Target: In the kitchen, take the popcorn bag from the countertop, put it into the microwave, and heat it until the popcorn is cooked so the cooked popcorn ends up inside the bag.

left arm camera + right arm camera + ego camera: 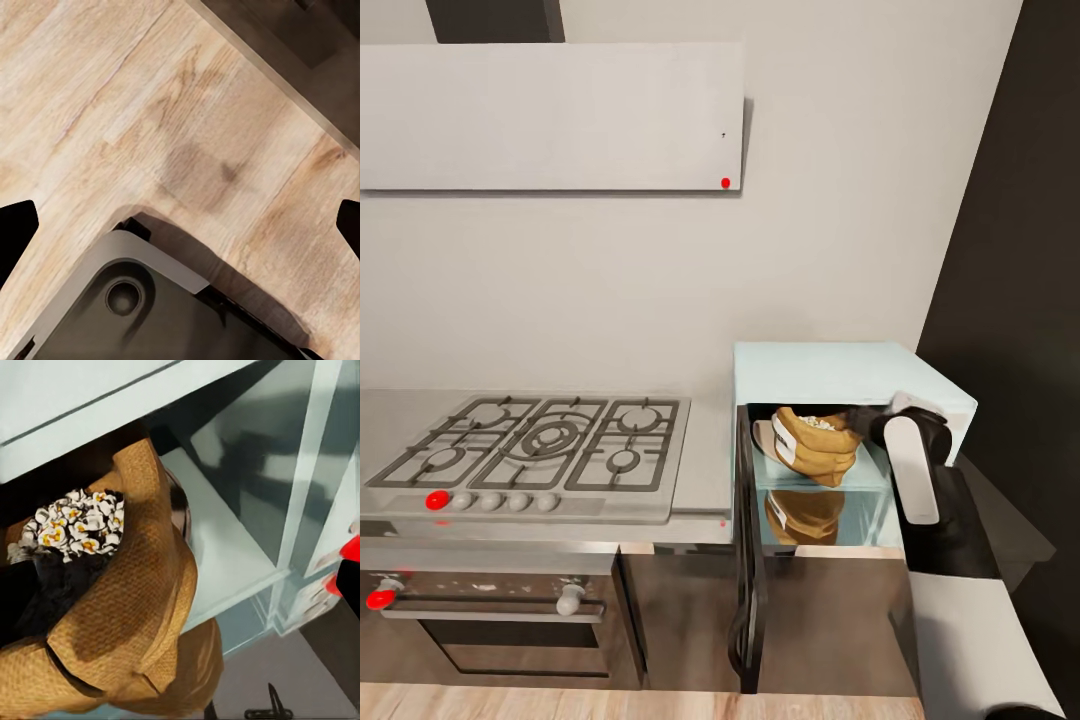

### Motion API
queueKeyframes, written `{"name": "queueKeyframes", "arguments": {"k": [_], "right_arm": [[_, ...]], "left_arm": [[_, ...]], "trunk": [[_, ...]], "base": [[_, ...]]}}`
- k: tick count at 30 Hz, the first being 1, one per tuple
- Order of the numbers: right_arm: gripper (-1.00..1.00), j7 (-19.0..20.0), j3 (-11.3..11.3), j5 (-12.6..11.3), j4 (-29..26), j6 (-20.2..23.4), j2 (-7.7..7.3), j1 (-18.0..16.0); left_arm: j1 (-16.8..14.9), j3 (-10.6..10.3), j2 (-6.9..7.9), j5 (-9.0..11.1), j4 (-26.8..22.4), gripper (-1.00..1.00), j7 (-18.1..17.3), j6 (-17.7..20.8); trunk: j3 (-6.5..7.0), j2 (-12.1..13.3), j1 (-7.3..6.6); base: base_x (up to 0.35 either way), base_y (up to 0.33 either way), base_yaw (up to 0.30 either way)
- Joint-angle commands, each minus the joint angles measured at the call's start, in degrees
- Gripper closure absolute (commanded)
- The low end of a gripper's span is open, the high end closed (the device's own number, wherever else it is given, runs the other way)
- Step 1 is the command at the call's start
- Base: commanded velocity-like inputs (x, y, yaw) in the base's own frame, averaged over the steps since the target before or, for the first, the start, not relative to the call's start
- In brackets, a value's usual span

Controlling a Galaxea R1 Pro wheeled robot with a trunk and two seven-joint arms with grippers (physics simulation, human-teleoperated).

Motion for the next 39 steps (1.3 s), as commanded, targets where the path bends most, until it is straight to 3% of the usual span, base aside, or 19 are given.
{"name": "queueKeyframes", "arguments": {"k": [1, 11, 32, 39], "right_arm": [[-1.00, -0.5, -0.1, -0.6, -0.9, 0.3, 0.01, 0.4], [-1.00, 2.2, -0.1, -0.6, -6.3, 4.0, 0.02, 3.6], [-1.00, 2.9, 0.2, -0.6, -6.7, 4.3, 0.08, 5.7], [-1.00, 7.2, 1.2, -0.6, -6.2, 4.3, 0.04, 6.2]], "left_arm": [[0.0, 0.2, -0.06, 0.5, -0.1, -1.00, -0.2, 0.5], [0.0, 0.1, -0.06, 0.4, -0.2, -1.00, -0.2, 0.4], [0.0, 0.0, -0.06, 0.2, -0.1, -1.00, -0.2, 0.3], [0.0, 0.0, 0.02, 0.4, -0.1, -1.00, -0.2, 0.4]], "trunk": [[-0.07, -0.1, 0.01], [-0.07, -0.1, 0.01], [-0.07, -0.1, 0.01], [-0.07, -0.1, 0.01]], "base": [[0.000, 0.000, 0.000], [0.000, 0.000, 0.000], [-0.092, -0.033, 0.000], [-0.001, 0.000, 0.000]]}}
